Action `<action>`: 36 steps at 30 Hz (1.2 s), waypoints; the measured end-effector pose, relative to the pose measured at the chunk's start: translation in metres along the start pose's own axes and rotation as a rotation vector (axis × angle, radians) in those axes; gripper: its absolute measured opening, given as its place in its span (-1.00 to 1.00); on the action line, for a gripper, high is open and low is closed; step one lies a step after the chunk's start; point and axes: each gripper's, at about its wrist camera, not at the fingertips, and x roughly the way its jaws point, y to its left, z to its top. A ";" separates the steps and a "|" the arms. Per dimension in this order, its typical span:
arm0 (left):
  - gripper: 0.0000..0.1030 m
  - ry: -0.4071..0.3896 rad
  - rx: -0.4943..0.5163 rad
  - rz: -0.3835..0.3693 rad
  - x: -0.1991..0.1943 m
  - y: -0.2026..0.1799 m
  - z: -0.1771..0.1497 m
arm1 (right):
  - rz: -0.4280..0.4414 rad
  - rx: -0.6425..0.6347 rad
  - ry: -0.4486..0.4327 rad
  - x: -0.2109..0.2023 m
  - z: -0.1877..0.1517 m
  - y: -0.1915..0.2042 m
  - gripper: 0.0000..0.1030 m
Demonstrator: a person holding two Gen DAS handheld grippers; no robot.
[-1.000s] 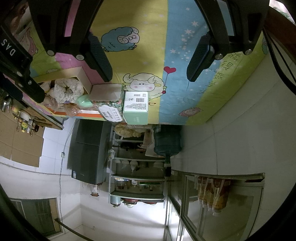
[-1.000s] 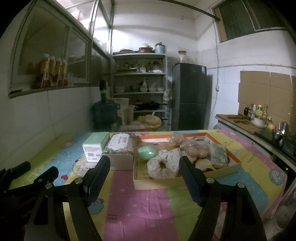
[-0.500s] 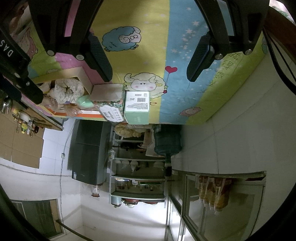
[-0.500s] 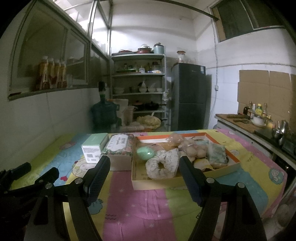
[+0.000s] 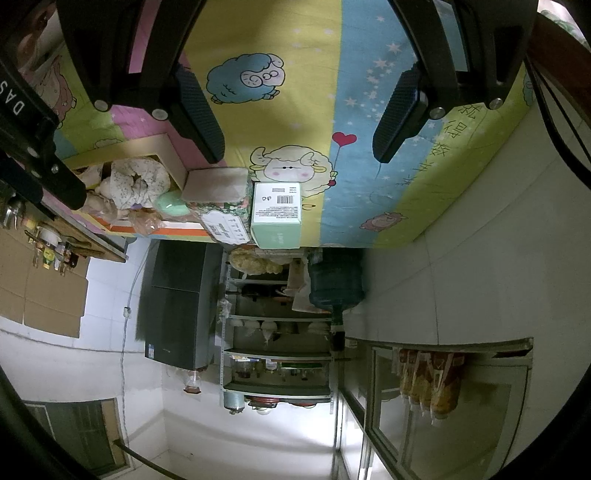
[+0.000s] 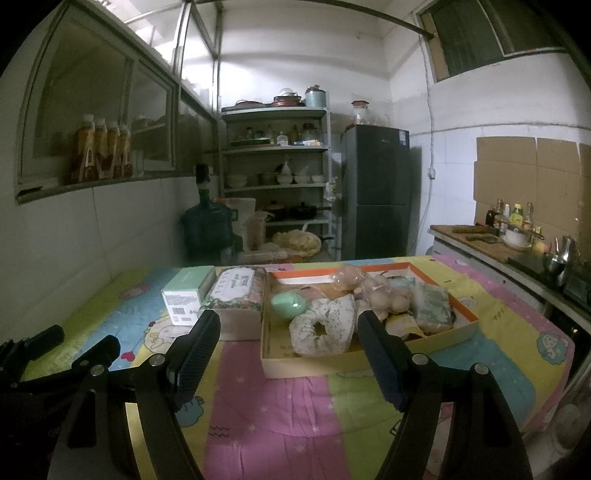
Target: Organize soft objects
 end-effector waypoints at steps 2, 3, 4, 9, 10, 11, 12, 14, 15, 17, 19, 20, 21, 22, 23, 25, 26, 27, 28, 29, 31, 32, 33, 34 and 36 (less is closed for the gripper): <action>0.60 0.001 0.000 0.000 0.000 0.000 0.000 | 0.000 0.000 0.000 0.000 0.000 0.000 0.52; 0.60 0.001 0.002 0.000 0.000 -0.001 0.000 | 0.001 0.000 0.001 0.000 0.000 0.000 0.52; 0.60 0.001 0.004 0.000 -0.001 -0.001 0.000 | 0.000 -0.001 0.000 0.000 0.000 0.000 0.52; 0.60 0.001 0.001 -0.002 -0.001 -0.001 0.000 | -0.003 -0.001 -0.001 0.000 0.000 0.000 0.52; 0.60 0.001 -0.001 -0.003 -0.001 -0.001 0.000 | -0.001 0.000 -0.001 0.000 0.000 0.000 0.52; 0.60 0.003 0.001 0.000 -0.001 -0.002 -0.001 | 0.000 -0.001 -0.001 0.000 0.000 0.000 0.52; 0.60 0.004 0.003 0.001 -0.001 -0.002 0.000 | 0.001 0.000 0.000 0.000 -0.001 0.000 0.52; 0.60 0.004 0.005 0.006 -0.001 -0.001 0.001 | 0.007 0.001 0.000 0.000 0.000 -0.001 0.52; 0.60 0.002 0.006 0.008 -0.001 -0.001 0.002 | 0.009 0.002 0.000 0.000 -0.001 0.000 0.52; 0.60 -0.001 0.002 0.013 -0.001 0.002 0.003 | 0.017 0.002 0.000 0.001 -0.001 0.000 0.52; 0.60 0.001 -0.002 0.014 0.002 0.004 0.002 | 0.020 0.004 -0.005 0.001 0.000 0.003 0.52; 0.60 0.002 -0.003 0.014 0.002 0.005 0.002 | 0.022 0.004 -0.008 0.001 0.000 0.005 0.52; 0.60 0.003 -0.004 0.014 0.004 0.006 0.001 | 0.022 0.002 -0.011 0.001 0.000 0.006 0.52; 0.60 0.003 -0.006 0.013 0.004 0.007 0.001 | 0.021 0.001 -0.012 0.001 0.000 0.008 0.52; 0.60 0.005 -0.008 0.011 0.005 0.009 0.001 | 0.020 0.000 -0.008 0.001 0.000 0.008 0.52; 0.60 0.005 -0.007 0.009 0.005 0.009 0.001 | 0.019 0.000 -0.007 0.001 0.000 0.008 0.52; 0.60 0.006 -0.008 0.010 0.005 0.009 0.001 | 0.016 0.000 -0.006 0.001 0.000 0.009 0.52; 0.60 0.006 -0.008 0.009 0.005 0.009 0.001 | 0.014 0.001 -0.005 0.001 -0.001 0.009 0.52; 0.60 0.005 -0.008 0.010 0.004 0.009 0.000 | 0.012 0.003 -0.003 0.001 0.000 0.010 0.52; 0.60 0.005 -0.008 0.011 0.004 0.009 0.000 | 0.010 0.004 -0.003 0.001 0.000 0.009 0.52; 0.60 0.005 -0.010 0.011 0.004 0.009 0.000 | 0.009 0.008 -0.001 0.001 0.000 0.008 0.52; 0.60 0.004 -0.010 0.010 0.004 0.009 0.001 | 0.008 0.009 -0.001 0.001 0.000 0.008 0.52; 0.60 0.002 -0.011 0.010 0.004 0.010 0.000 | 0.008 0.008 -0.001 0.001 0.000 0.007 0.52; 0.60 0.003 -0.011 0.009 0.005 0.010 0.000 | 0.006 0.008 -0.003 0.000 0.000 0.008 0.52; 0.60 0.002 -0.007 0.008 0.005 0.008 -0.001 | 0.004 0.011 -0.005 0.000 -0.001 0.006 0.52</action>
